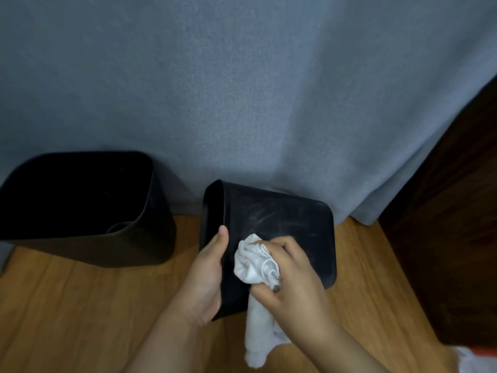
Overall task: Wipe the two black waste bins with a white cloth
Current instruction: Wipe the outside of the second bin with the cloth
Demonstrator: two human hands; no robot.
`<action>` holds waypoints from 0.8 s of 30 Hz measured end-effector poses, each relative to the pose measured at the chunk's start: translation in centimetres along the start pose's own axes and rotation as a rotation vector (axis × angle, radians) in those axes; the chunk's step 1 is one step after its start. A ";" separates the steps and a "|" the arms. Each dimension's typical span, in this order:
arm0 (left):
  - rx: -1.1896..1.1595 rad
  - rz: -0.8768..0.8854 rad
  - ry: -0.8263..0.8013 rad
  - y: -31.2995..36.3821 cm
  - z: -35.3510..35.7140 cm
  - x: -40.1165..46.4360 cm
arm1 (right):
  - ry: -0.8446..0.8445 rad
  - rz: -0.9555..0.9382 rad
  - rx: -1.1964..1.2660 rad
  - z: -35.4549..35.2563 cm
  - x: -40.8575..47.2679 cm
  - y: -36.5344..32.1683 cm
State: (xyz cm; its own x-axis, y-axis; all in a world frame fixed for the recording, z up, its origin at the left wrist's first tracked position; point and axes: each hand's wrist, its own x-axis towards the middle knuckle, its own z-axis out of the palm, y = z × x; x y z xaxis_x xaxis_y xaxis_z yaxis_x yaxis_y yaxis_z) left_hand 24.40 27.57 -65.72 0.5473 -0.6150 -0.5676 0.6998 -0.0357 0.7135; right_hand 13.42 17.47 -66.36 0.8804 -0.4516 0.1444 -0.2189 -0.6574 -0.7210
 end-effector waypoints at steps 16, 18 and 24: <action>0.044 0.049 0.067 0.2 0.7 0.2 | 0.164 0.141 -0.129 -0.3 -0.2 2.0; 0.020 0.042 0.080 0.1 0.6 0.3 | 0.073 0.023 -0.169 0.3 -0.1 0.6; -0.033 0.015 0.061 0.0 0.8 0.2 | 0.038 0.001 -0.274 0.3 -0.5 1.2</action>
State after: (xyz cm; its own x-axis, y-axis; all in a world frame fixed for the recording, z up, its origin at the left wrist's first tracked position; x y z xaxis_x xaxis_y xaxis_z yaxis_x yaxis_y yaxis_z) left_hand 24.19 26.80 -65.53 0.5837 -0.5665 -0.5817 0.7056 -0.0005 0.7086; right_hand 12.78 17.08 -67.47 0.8647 -0.4717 0.1728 -0.3305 -0.7932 -0.5114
